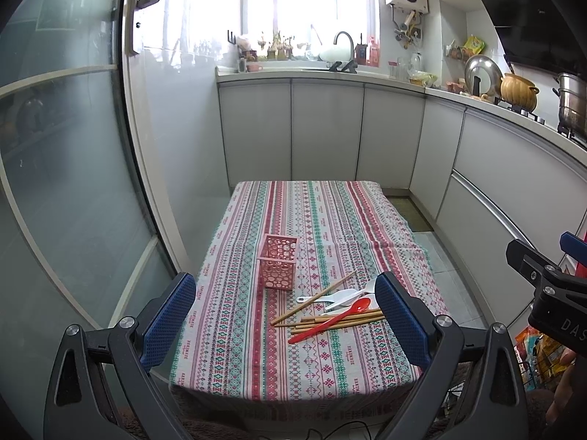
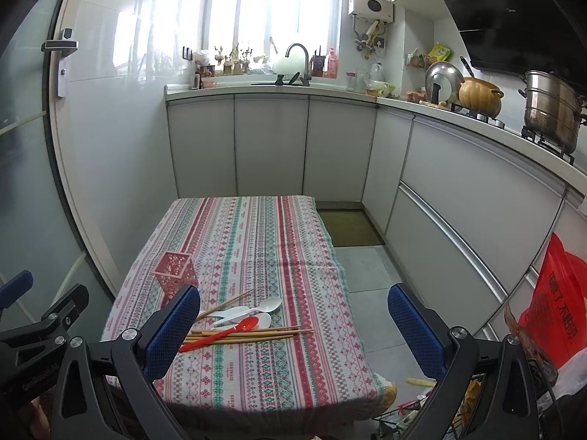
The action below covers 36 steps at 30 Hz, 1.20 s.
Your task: Organize utensils
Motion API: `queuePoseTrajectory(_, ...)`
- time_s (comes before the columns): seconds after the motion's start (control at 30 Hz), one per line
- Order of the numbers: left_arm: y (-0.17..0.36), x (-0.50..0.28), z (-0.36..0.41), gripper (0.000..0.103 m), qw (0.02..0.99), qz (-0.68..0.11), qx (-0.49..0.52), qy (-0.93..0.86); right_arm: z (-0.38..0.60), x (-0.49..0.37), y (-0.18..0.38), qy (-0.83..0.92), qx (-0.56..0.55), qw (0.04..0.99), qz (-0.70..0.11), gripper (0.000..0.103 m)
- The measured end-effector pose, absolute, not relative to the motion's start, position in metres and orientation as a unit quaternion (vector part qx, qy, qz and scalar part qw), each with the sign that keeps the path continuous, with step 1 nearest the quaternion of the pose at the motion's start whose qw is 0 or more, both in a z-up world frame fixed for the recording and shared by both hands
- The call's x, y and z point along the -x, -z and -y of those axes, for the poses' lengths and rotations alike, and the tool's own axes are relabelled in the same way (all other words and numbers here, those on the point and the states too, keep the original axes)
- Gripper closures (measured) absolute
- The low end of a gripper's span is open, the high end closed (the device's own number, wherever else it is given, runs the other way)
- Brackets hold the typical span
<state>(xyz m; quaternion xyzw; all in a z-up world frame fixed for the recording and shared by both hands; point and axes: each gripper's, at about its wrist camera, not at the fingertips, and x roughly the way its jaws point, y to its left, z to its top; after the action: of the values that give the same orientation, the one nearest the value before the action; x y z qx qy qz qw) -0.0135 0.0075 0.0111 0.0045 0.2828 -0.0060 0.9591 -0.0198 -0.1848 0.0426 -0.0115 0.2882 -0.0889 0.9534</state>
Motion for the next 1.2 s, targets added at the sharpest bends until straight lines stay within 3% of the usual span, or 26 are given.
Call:
queuePoseTrajectory(0.87,-0.006,0.009,-0.006,0.004,0.959,-0.284,-0.003,0.015,0.186,0.013,-0.04,0.085,0.016,0.953,-0.291,0.0)
queuePoseTrajectory(1.2,0.009,-0.026,-0.004,0.004,0.952,-0.307,0.0,0.024,0.198,-0.021,-0.022,0.06,0.012,0.947,-0.316,0.0)
